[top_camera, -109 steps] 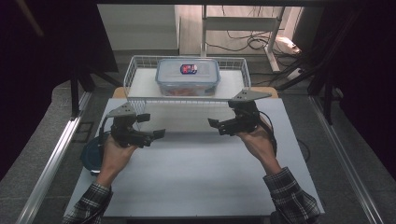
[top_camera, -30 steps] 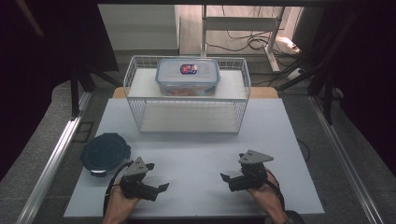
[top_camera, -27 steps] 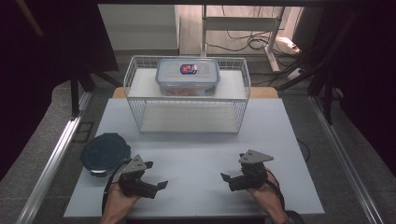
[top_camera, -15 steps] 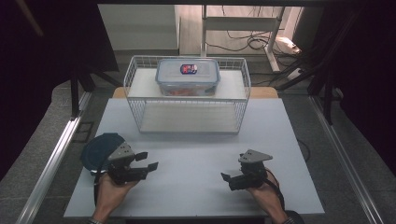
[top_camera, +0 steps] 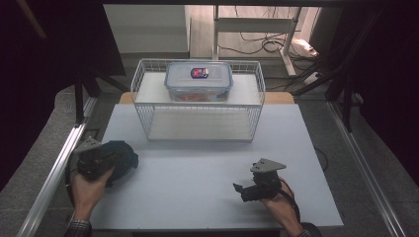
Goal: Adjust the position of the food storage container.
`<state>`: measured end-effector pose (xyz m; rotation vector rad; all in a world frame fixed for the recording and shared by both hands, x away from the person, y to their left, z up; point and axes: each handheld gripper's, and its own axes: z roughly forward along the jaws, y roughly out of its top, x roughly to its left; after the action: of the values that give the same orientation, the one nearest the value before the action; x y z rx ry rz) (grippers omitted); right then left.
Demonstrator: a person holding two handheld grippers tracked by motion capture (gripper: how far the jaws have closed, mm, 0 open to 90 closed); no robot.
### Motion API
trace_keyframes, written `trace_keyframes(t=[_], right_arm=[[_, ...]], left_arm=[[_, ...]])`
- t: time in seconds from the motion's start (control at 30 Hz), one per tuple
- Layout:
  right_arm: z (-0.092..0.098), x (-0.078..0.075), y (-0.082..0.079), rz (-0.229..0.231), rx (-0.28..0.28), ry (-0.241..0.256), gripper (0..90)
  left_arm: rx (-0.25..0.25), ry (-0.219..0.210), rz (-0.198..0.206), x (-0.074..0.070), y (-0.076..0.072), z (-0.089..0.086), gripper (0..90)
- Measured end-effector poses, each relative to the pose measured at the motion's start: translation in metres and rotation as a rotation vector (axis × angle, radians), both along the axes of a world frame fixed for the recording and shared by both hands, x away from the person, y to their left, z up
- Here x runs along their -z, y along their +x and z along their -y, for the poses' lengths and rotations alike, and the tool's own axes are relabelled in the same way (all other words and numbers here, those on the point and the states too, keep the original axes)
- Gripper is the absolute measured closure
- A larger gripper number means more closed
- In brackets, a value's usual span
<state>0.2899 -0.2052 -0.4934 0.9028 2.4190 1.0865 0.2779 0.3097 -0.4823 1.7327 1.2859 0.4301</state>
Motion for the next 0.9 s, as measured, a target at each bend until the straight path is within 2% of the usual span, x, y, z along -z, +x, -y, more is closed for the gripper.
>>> trace_keyframes(t=[0.1, 0.2, 0.27, 0.3, 0.33, 0.4, 0.5, 0.57, 0.63, 0.67, 0.77, 0.87, 0.9], right_arm=[[-0.001, 0.0, 0.0, 0.0, -0.003, -0.007, 0.6], [-0.001, 0.001, 0.0, -0.006, 0.0, -0.008, 0.9], [0.0, 0.002, 0.0, -0.008, -0.001, -0.015, 1.0], [-0.001, 0.002, 0.0, -0.008, -0.004, -0.023, 1.2], [-0.001, 0.002, 0.0, -0.008, -0.004, -0.023, 1.2], [-0.001, 0.002, 0.0, -0.005, -0.005, -0.026, 1.3], [-0.002, 0.003, 0.0, -0.006, -0.009, -0.034, 1.4], [-0.002, 0.003, 0.0, -0.007, -0.008, -0.035, 1.4], [-0.003, 0.004, 0.001, -0.006, -0.009, -0.04, 1.4], [-0.003, 0.004, 0.001, -0.006, -0.009, -0.04, 1.4], [-0.003, 0.004, 0.0, -0.007, -0.011, -0.044, 1.5], [-0.003, 0.004, 0.0, -0.008, -0.011, -0.045, 1.5], [-0.003, 0.004, 0.001, -0.009, -0.011, -0.045, 1.5]], left_arm=[[-0.057, 0.005, 0.002, 0.003, -0.002, -0.017, 90.0], [-0.118, 0.027, -0.002, 0.006, -0.004, -0.031, 90.0], [-0.162, 0.021, -0.005, 0.009, -0.006, -0.042, 90.0], [-0.207, 0.032, -0.008, 0.011, -0.009, -0.052, 90.0], [-0.207, 0.032, -0.008, 0.011, -0.009, -0.052, 90.0], [-0.25, 0.039, -0.013, 0.014, -0.013, -0.062, 90.0], [-0.332, 0.046, -0.029, 0.022, -0.018, -0.08, 90.0], [-0.345, 0.053, -0.039, 0.025, -0.018, -0.083, 90.0], [-0.348, 0.051, -0.079, 0.034, -0.016, -0.088, 90.0], [-0.348, 0.051, -0.079, 0.034, -0.016, -0.088, 90.0], [-0.346, 0.09, -0.102, 0.037, -0.013, -0.083, 90.0], [-0.356, 0.09, -0.11, 0.036, -0.013, -0.081, 90.0], [-0.356, 0.078, -0.117, 0.036, -0.014, -0.081, 90.0]])
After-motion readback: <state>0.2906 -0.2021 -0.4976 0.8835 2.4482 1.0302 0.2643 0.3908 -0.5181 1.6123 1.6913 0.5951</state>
